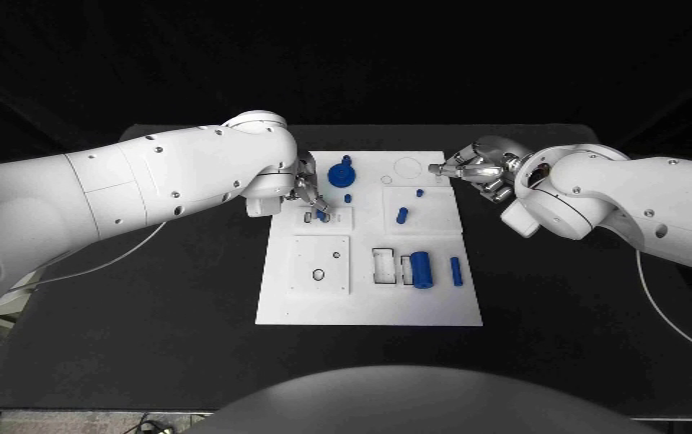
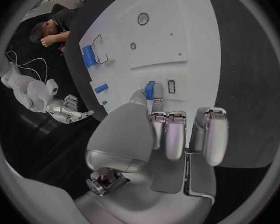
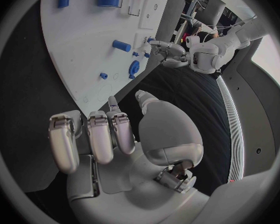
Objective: Assemble the parts on the task board
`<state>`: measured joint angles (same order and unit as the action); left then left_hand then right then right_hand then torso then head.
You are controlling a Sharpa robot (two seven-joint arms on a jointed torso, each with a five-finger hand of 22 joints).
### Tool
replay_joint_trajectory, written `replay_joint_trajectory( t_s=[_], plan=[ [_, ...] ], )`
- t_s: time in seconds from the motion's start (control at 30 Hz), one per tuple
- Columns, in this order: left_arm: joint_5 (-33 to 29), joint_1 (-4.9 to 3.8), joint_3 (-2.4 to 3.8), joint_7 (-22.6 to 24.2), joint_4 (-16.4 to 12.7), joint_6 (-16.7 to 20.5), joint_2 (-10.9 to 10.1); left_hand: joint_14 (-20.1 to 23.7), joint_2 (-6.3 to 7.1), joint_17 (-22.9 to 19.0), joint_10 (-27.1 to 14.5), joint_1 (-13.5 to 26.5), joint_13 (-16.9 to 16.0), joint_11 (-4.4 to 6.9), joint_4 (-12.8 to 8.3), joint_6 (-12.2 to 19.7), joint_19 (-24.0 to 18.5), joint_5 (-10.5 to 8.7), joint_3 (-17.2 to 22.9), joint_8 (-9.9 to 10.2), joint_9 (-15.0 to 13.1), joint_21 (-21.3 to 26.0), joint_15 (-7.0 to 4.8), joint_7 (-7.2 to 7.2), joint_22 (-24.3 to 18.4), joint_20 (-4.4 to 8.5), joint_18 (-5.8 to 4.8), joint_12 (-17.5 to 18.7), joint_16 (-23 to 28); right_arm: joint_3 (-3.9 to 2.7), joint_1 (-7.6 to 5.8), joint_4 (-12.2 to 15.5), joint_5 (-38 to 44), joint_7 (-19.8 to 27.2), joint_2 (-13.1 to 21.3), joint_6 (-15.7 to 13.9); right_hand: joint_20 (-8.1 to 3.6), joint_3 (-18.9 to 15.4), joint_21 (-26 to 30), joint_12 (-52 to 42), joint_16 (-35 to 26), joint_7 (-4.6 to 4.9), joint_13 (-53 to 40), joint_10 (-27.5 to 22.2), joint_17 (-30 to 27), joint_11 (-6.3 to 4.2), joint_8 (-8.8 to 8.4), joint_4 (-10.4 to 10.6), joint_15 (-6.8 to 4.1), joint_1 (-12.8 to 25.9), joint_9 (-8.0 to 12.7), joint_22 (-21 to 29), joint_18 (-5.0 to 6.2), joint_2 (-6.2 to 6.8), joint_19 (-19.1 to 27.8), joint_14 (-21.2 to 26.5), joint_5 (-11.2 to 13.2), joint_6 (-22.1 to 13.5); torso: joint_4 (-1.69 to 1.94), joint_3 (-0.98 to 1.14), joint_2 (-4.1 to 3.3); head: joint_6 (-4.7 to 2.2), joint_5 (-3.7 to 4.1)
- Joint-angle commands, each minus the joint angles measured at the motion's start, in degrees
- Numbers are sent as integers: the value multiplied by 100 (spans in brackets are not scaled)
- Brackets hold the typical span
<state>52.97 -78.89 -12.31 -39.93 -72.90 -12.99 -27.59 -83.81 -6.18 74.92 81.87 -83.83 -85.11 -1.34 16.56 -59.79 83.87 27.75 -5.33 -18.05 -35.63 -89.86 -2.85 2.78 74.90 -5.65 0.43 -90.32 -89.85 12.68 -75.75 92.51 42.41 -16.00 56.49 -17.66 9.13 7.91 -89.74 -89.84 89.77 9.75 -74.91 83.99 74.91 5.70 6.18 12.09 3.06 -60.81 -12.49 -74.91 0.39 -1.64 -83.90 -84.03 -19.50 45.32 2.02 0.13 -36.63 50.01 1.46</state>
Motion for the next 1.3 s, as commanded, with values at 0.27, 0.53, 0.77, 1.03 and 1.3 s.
replay_joint_trajectory(
  t_s=[0.27,0.53,0.77,1.03,1.3],
  plan=[
    [81,9,1,-220,25,-28,39,-619,-92,1508,813,-132,-489,242,-4,-88,613,7,61,8,-11,-14,-42,-67,1510,-5,-43,32,-15,1,5,12,52,6,-2,62,40,-23,-26,-16,23,54,-1509,601,1509,63,29,-28,36,-75,-10,-1509,-39,-22,-610,-597,19,-1,-2,3,-2,-1,0],
    [79,20,1,-193,45,55,52,-619,-90,1508,813,-129,-489,241,0,-88,613,-2,71,11,-13,-14,-43,-65,1510,-7,-43,32,-15,1,5,19,52,1,11,65,40,-23,-26,-16,23,54,-1509,601,1509,63,29,-28,36,-75,-10,-1509,-39,-22,-610,-597,19,-1,-2,4,-3,-1,10],
    [61,23,1,-224,39,92,70,-619,-83,1508,813,-136,-489,239,-5,-89,613,-25,115,26,-21,-14,-44,-65,1510,-15,-43,32,-15,1,5,23,53,8,14,52,40,-23,-26,-16,23,54,-1509,601,1509,63,29,-28,36,-75,-10,-1509,-39,-22,-610,-597,19,-1,-1,3,-2,-1,-3],
    [-35,26,1,-214,63,80,83,-619,-70,1508,813,-99,-489,232,10,-95,613,-108,193,54,-41,-14,-40,-54,1510,-31,-43,32,-15,1,5,18,53,7,8,49,40,-23,-26,-16,23,54,-1509,601,1509,63,29,-28,36,-75,-10,-1509,-39,-22,-610,-597,19,-1,-5,-2,4,-1,21],
    [-40,39,1,-141,117,2,108,-619,-54,1508,813,10,-489,224,21,-103,613,-161,232,82,-59,-14,-31,-45,1510,-45,-43,32,-15,1,5,18,53,9,2,50,40,-23,-26,-16,23,54,-1509,601,1509,63,29,-28,36,-75,-10,-1509,-39,-22,-610,-597,19,-1,0,2,2,-1,44]
  ],
)
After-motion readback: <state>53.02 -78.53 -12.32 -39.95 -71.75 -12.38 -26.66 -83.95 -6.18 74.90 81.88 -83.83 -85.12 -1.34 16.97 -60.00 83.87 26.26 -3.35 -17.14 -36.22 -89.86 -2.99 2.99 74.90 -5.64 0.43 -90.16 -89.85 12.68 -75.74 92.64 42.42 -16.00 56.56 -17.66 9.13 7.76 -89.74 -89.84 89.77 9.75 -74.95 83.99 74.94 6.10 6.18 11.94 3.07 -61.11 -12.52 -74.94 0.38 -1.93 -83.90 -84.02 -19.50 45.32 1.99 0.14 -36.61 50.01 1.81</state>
